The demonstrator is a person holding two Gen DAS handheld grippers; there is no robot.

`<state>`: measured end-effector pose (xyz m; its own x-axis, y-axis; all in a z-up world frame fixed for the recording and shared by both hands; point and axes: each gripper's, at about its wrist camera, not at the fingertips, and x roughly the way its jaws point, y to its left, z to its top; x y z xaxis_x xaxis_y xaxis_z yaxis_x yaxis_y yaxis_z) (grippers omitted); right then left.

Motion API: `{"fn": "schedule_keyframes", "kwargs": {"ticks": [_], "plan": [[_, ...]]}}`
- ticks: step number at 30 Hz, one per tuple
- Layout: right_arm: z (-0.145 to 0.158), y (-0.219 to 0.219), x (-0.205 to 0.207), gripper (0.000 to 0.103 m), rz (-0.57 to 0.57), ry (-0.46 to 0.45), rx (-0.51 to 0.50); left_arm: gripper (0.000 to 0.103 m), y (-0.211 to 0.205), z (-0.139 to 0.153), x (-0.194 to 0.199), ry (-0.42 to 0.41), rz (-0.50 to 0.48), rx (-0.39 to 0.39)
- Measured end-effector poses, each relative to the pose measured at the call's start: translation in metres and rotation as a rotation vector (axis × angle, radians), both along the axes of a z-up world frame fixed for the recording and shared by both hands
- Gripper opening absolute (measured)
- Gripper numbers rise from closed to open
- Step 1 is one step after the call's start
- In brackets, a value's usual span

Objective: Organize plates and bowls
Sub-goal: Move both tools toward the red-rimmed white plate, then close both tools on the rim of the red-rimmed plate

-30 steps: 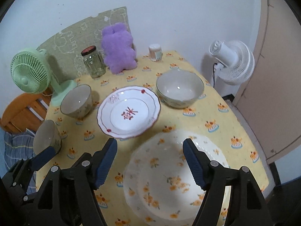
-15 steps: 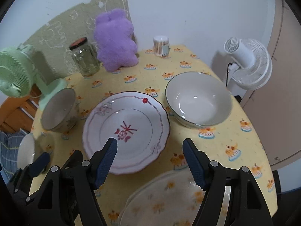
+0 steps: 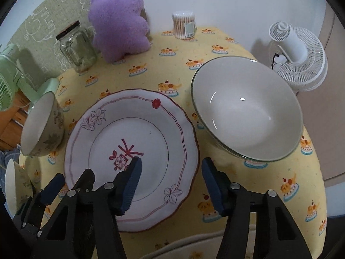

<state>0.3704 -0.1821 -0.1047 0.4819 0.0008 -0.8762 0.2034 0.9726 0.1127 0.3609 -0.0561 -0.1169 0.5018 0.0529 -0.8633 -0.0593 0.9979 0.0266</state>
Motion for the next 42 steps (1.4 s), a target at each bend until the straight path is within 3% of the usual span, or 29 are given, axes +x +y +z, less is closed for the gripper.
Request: {"fn": "schedule_keyframes", "kwargs": {"ticks": [15,30,34,42], "plan": [[-0.003,0.011,0.002,0.054,0.040,0.026,-0.032,0.046,0.005,-0.002,-0.003,0.023,-0.029,0.007],[-0.004,0.078,-0.051,0.054,0.188,0.093,0.014,0.045,0.074,0.000,-0.077,0.108,0.101,0.018],[-0.009,0.096,-0.069,0.054,0.249,0.105,0.000,0.045,0.092,-0.003,-0.096,0.141,0.132,-0.013],[-0.015,0.104,-0.076,0.054,0.267,0.114,-0.013,0.047,0.099,-0.004,-0.099,0.142,0.152,-0.046]]}}
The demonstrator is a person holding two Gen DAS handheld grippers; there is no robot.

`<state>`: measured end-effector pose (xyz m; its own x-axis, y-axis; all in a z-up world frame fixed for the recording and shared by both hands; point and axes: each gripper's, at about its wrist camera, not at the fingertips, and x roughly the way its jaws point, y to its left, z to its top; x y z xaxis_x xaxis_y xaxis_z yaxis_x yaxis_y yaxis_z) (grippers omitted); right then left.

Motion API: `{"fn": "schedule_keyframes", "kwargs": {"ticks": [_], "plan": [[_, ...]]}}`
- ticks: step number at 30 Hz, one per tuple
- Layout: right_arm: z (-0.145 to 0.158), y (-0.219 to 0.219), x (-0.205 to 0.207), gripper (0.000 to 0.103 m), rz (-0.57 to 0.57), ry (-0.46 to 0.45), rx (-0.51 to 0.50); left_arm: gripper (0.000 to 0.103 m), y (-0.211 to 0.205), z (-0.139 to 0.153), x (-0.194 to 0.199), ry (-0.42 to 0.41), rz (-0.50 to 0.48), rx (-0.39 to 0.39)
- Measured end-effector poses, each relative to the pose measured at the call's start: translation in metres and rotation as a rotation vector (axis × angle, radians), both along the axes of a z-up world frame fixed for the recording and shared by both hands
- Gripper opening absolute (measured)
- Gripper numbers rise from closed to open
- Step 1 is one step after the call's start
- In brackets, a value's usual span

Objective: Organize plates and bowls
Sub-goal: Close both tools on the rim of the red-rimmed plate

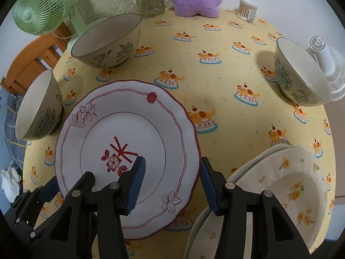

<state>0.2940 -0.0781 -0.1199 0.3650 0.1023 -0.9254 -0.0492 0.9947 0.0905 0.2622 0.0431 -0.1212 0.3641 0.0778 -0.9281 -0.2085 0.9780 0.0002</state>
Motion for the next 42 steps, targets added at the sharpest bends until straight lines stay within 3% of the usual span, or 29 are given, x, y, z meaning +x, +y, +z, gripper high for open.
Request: {"fn": "schedule_keyframes", "kwargs": {"ticks": [10,21,42], "plan": [[-0.010,-0.004,0.033,0.054,0.004,0.010,0.013,0.059,0.005,-0.003,0.016,-0.033,0.005,0.007],[-0.012,0.003,0.040,0.051,0.023,0.028,0.000,0.060,0.009,-0.001,0.019,-0.031,-0.003,-0.002],[0.030,0.030,-0.035,0.051,0.009,0.006,-0.026,0.058,0.037,0.037,-0.049,-0.044,-0.077,-0.019]]}}
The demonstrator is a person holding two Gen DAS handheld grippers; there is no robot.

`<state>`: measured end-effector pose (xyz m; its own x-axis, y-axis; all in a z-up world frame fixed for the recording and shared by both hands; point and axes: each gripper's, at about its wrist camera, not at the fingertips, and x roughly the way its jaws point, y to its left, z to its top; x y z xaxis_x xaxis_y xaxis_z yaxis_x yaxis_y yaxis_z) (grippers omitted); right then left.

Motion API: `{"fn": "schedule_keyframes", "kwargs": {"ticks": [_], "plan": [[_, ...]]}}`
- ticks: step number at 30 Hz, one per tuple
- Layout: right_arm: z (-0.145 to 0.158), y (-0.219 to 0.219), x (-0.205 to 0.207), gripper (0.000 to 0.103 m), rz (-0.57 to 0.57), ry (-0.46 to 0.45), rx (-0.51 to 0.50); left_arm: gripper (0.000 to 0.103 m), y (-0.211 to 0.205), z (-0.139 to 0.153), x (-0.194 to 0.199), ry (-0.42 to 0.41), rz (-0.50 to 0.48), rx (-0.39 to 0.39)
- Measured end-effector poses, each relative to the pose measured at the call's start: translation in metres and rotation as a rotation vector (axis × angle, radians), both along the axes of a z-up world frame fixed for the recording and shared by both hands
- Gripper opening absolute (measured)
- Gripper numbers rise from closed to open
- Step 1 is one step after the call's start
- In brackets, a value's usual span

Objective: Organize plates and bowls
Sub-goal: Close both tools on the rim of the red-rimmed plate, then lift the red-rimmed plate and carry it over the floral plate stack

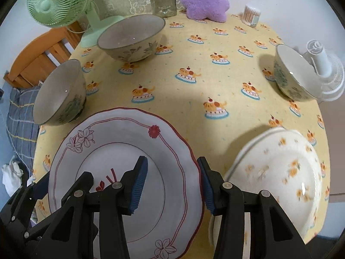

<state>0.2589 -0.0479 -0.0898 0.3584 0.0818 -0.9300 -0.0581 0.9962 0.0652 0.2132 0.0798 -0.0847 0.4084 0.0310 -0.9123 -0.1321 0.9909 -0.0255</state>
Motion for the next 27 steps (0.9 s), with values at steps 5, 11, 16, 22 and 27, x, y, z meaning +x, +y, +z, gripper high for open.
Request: {"fn": "schedule_keyframes", "kwargs": {"ticks": [5,11,16,22,27], "plan": [[0.013,-0.001,-0.026,0.051,-0.049,-0.018,-0.013,0.058,-0.001,0.008,-0.015,-0.007,-0.056,-0.018],[0.024,-0.011,-0.054,0.051,-0.145,-0.038,-0.023,0.058,-0.010,0.016,-0.029,-0.021,-0.148,-0.032],[0.031,-0.025,-0.075,0.051,-0.216,-0.047,-0.030,0.058,-0.025,0.020,-0.037,-0.026,-0.215,-0.044],[0.036,-0.048,-0.087,0.051,-0.267,-0.058,-0.022,0.058,-0.045,0.024,-0.041,-0.039,-0.254,-0.038],[0.036,-0.067,-0.088,0.051,-0.262,-0.067,-0.014,0.058,-0.067,0.024,-0.039,-0.039,-0.249,-0.034]]}}
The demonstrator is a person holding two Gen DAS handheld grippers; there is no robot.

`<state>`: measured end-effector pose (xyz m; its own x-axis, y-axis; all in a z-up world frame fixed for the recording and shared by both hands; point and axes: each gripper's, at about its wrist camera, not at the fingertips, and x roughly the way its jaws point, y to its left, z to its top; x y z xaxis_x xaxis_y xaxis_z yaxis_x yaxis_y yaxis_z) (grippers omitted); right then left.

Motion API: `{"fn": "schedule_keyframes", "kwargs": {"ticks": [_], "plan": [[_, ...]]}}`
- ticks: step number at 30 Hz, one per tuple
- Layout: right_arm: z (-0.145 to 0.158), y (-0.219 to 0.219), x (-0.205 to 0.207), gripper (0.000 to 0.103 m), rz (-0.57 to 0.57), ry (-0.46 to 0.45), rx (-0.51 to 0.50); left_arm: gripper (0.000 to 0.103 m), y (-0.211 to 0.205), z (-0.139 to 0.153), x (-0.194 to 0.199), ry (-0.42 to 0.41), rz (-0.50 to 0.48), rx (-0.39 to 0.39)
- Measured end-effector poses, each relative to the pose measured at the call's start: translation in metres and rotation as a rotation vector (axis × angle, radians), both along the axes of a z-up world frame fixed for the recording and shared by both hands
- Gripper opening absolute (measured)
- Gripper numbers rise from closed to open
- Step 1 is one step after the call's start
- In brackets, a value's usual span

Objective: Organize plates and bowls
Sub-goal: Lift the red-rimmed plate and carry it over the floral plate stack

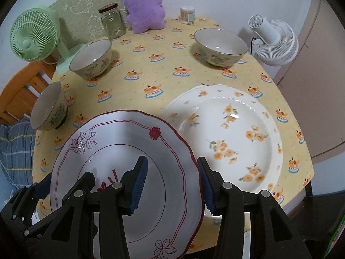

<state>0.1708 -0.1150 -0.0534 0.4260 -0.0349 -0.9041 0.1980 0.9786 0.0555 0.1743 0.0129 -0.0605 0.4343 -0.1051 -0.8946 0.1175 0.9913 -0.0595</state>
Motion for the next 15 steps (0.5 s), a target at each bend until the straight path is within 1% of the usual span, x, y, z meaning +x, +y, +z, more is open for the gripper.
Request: {"fn": "schedule_keyframes", "kwargs": {"ticks": [7,15], "plan": [[-0.001,-0.043,0.010,0.051,0.032,0.013,0.006,0.058,-0.042,-0.002,0.005,0.016,0.028,0.004],[-0.008,-0.094,0.017,0.051,0.058,0.038,0.002,0.058,-0.092,-0.010,0.011,0.044,0.050,-0.003]]}}
